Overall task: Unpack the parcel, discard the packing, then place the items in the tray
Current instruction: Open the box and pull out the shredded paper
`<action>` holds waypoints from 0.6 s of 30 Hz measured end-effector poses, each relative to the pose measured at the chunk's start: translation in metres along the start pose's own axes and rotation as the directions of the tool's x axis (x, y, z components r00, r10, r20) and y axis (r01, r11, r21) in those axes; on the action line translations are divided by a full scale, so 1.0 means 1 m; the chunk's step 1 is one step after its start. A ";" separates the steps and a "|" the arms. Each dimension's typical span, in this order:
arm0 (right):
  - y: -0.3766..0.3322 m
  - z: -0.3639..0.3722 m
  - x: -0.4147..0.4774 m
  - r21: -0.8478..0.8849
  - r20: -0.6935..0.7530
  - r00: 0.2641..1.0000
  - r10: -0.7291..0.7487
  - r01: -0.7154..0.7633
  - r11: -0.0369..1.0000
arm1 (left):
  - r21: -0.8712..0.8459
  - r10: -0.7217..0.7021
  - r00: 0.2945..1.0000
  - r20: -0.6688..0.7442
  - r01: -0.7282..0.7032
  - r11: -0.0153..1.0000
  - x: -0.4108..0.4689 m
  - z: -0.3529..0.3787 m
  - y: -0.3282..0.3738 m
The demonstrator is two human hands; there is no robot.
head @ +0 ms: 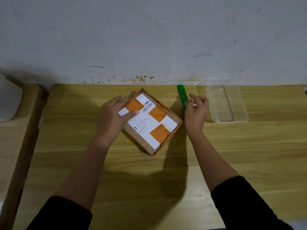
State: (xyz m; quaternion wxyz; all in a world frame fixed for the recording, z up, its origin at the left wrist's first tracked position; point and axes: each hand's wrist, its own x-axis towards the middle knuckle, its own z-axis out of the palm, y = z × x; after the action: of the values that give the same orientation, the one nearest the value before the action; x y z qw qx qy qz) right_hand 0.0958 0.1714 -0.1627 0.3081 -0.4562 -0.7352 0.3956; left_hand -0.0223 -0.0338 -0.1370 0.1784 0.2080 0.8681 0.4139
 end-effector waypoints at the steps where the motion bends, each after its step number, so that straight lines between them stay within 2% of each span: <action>1: -0.008 -0.005 -0.005 0.068 0.024 1.000 -0.014 0.012 0.998 | -0.017 -0.033 0.997 -0.065 0.032 0.999 -0.006 0.002 0.003; 4: -0.022 -0.016 -0.023 0.143 0.285 0.956 -0.073 0.033 0.989 | -0.108 -0.190 0.955 -0.228 0.169 0.980 -0.037 0.017 0.018; 6: -0.021 -0.021 -0.035 0.114 0.429 0.899 -0.090 0.044 0.992 | -0.191 -0.276 0.930 -0.242 0.233 0.953 -0.062 0.033 0.026; 7: -0.020 -0.025 -0.040 0.101 0.449 0.888 -0.102 0.064 0.993 | -0.267 -0.288 0.931 -0.226 0.225 0.937 -0.073 0.041 0.031; 10: -0.016 -0.039 -0.054 0.083 0.397 0.909 -0.126 0.101 0.991 | -0.421 -0.295 0.941 -0.168 0.203 0.884 -0.091 0.063 0.030; 18: 0.003 -0.072 -0.105 0.062 0.239 0.960 -0.144 0.133 0.989 | -0.331 -0.270 0.938 -0.217 0.190 0.924 -0.126 0.088 0.035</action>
State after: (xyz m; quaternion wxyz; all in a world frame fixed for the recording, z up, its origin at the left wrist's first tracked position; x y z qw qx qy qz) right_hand 0.1972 0.0980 -0.1386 0.2529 -0.3445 -0.7885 0.4424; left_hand 0.1341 -0.0214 -0.1442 0.1416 0.0181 0.8278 0.5425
